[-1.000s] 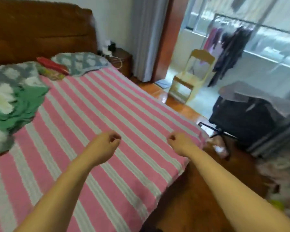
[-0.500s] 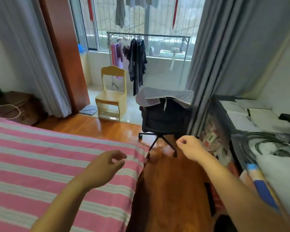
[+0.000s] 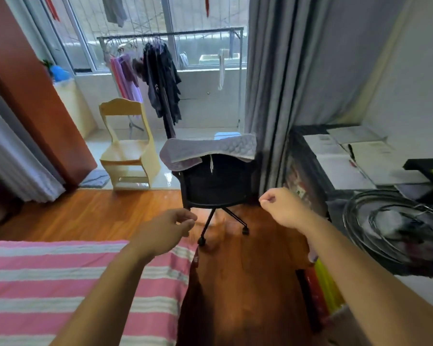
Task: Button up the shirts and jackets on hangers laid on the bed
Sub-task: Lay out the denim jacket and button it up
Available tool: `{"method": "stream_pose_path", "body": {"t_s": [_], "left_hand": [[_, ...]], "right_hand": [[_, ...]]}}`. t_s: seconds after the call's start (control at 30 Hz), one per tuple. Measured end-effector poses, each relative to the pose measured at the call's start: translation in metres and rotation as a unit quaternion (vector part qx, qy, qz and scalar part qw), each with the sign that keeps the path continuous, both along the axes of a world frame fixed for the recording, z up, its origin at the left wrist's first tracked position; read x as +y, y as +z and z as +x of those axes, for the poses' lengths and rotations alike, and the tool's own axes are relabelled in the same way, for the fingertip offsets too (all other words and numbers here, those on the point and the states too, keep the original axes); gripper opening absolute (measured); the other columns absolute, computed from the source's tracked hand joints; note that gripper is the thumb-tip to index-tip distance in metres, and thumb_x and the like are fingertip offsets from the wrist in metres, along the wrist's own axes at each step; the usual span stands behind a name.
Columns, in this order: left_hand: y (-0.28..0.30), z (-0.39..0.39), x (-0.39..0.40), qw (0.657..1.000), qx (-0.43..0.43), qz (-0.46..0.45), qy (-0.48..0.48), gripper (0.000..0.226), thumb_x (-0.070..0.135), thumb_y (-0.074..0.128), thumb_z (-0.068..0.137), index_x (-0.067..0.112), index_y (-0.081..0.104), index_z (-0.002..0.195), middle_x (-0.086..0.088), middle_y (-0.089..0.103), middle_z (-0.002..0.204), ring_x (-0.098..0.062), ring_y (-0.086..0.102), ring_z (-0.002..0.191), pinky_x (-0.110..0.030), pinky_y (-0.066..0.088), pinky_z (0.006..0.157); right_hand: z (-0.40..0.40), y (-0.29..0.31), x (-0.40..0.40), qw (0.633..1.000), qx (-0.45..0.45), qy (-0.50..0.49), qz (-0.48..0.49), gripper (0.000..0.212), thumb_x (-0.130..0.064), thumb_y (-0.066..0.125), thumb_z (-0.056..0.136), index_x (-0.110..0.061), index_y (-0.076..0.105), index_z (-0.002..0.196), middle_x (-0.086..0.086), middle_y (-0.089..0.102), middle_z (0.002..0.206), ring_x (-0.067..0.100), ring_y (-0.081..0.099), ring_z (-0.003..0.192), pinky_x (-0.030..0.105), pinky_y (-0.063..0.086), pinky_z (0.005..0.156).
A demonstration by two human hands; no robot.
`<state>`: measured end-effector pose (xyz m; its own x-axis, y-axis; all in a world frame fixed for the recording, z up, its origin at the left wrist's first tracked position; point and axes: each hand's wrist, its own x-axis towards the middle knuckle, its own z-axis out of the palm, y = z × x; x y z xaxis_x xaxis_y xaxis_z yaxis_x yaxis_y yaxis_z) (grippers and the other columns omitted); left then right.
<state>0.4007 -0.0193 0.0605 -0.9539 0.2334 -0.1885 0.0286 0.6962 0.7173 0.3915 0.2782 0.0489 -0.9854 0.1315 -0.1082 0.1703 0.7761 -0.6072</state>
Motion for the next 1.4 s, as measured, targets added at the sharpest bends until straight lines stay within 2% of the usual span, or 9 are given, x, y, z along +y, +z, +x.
{"method": "stream_pose_path", "body": {"t_s": [0.2,0.37,0.6,0.73,0.83,0.97,1.1,1.27,1.4], "left_hand": [[-0.024,-0.088,0.036,0.997,-0.007,0.058,-0.042,0.017,0.037,0.057,0.101,0.038,0.064,0.117,0.016,0.067,0.108,-0.008,0.067,0.096,-0.039,0.056,0.093],[-0.046,-0.187,0.008,0.998,-0.007,0.063,0.019,0.025,0.028,0.057,0.102,0.030,0.059,0.127,0.007,0.062,0.123,-0.013,0.063,0.105,-0.042,0.053,0.099],[-0.055,-0.294,0.019,0.999,0.017,0.045,0.006,0.033,0.021,0.057,0.102,0.015,0.060,0.134,0.002,0.063,0.120,-0.009,0.064,0.097,-0.020,0.046,0.077],[-0.066,-0.326,0.022,0.999,0.009,0.032,0.025,0.034,0.021,0.057,0.103,0.017,0.057,0.137,0.004,0.057,0.121,0.001,0.058,0.088,-0.009,0.043,0.068],[-0.070,-0.337,0.016,0.998,0.005,0.004,0.057,0.033,0.024,0.057,0.103,0.020,0.057,0.135,0.004,0.054,0.124,0.000,0.055,0.091,-0.014,0.043,0.070],[-0.064,-0.353,0.023,0.997,-0.008,-0.050,0.055,0.034,0.029,0.056,0.103,0.026,0.056,0.136,0.004,0.052,0.133,-0.001,0.055,0.098,-0.008,0.040,0.069],[-0.067,-0.402,0.055,0.995,0.030,-0.077,0.051,0.028,0.027,0.058,0.102,0.029,0.057,0.129,0.006,0.056,0.124,-0.005,0.056,0.098,-0.011,0.041,0.076],[-0.109,-0.441,0.098,0.994,-0.020,-0.035,0.104,0.052,0.036,0.062,0.096,0.020,0.049,0.143,-0.006,0.053,0.137,-0.022,0.053,0.126,-0.032,0.045,0.103],[-0.134,-0.431,0.119,0.978,0.072,-0.169,0.103,0.055,0.065,0.044,0.096,0.046,0.037,0.147,-0.002,0.015,0.159,-0.033,0.015,0.146,-0.050,0.028,0.119]], "right_hand": [[-0.073,-0.005,0.025,0.999,-0.011,0.000,0.054,0.022,-0.026,0.053,0.099,-0.021,0.072,0.110,0.000,0.072,0.104,0.018,0.065,0.097,0.036,0.053,0.089],[-0.162,-0.016,0.032,0.998,-0.020,-0.020,0.049,0.018,-0.022,0.055,0.098,-0.019,0.072,0.103,0.000,0.071,0.098,0.019,0.066,0.087,0.040,0.056,0.085],[-0.243,-0.054,0.028,0.995,0.021,-0.087,0.054,0.017,-0.022,0.057,0.099,-0.025,0.074,0.100,-0.007,0.072,0.094,0.013,0.066,0.090,0.033,0.052,0.087],[-0.320,-0.078,0.039,0.996,0.032,-0.039,0.071,0.029,-0.016,0.059,0.097,-0.021,0.067,0.125,0.001,0.062,0.124,0.019,0.060,0.113,0.033,0.046,0.101],[-0.404,-0.070,0.064,0.995,0.033,0.010,0.099,0.053,-0.018,0.056,0.098,-0.017,0.044,0.149,0.011,0.038,0.152,0.032,0.040,0.138,0.040,0.030,0.118],[-0.505,-0.083,0.102,0.983,-0.038,0.087,0.159,0.057,-0.035,0.044,0.105,-0.022,0.028,0.158,0.009,0.019,0.166,0.031,0.015,0.152,0.038,0.013,0.123],[-0.535,-0.103,0.123,0.982,-0.050,0.130,0.126,0.038,-0.039,0.049,0.103,-0.019,0.060,0.132,0.006,0.058,0.135,0.026,0.052,0.126,0.032,0.038,0.099],[-0.502,-0.112,0.119,0.984,-0.015,0.136,0.116,0.032,-0.044,0.055,0.100,-0.031,0.068,0.125,-0.007,0.060,0.130,0.019,0.055,0.121,0.033,0.045,0.096],[-0.456,-0.119,0.073,0.983,0.050,0.147,0.099,0.025,-0.029,0.049,0.103,-0.021,0.071,0.095,-0.002,0.066,0.101,0.021,0.062,0.099,0.033,0.044,0.079]]}}
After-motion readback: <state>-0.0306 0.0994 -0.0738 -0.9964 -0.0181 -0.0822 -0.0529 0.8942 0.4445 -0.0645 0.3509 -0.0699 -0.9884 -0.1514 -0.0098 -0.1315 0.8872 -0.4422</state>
